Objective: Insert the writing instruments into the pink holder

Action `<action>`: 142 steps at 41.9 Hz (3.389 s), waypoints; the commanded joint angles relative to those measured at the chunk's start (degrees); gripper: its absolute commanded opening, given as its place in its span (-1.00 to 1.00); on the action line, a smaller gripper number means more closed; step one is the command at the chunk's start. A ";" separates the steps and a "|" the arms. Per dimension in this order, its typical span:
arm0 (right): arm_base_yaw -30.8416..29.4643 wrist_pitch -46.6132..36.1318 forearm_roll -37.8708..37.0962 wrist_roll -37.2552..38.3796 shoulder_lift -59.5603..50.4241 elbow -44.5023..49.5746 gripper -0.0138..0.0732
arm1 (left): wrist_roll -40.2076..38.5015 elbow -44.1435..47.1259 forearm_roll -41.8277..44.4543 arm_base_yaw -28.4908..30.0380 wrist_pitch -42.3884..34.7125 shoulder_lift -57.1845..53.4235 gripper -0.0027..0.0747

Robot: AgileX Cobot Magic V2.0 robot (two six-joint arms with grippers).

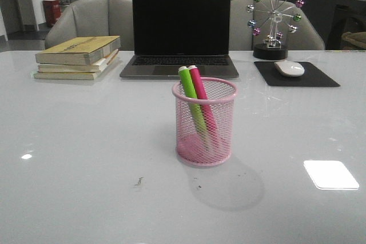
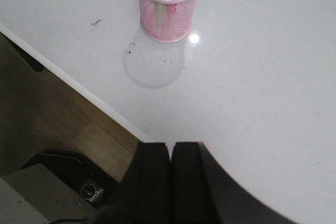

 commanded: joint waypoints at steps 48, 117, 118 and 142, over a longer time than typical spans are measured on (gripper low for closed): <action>-6.58 -8.12 -1.09 -0.03 -5.94 2.69 -0.53 | -0.02 0.23 -0.70 0.05 -5.36 -1.14 -0.69; -35.42 -57.86 0.45 0.02 -40.37 45.85 -0.53 | -0.02 0.23 -0.70 0.05 -5.36 -1.14 -0.69; -35.42 -57.86 0.45 0.02 -40.37 45.85 -0.53 | -0.02 0.23 -0.70 0.05 -5.36 -1.14 -0.69; -35.42 -57.86 0.45 0.02 -40.37 45.85 -0.53 | -0.02 0.23 -0.70 0.05 -5.36 -1.14 -0.69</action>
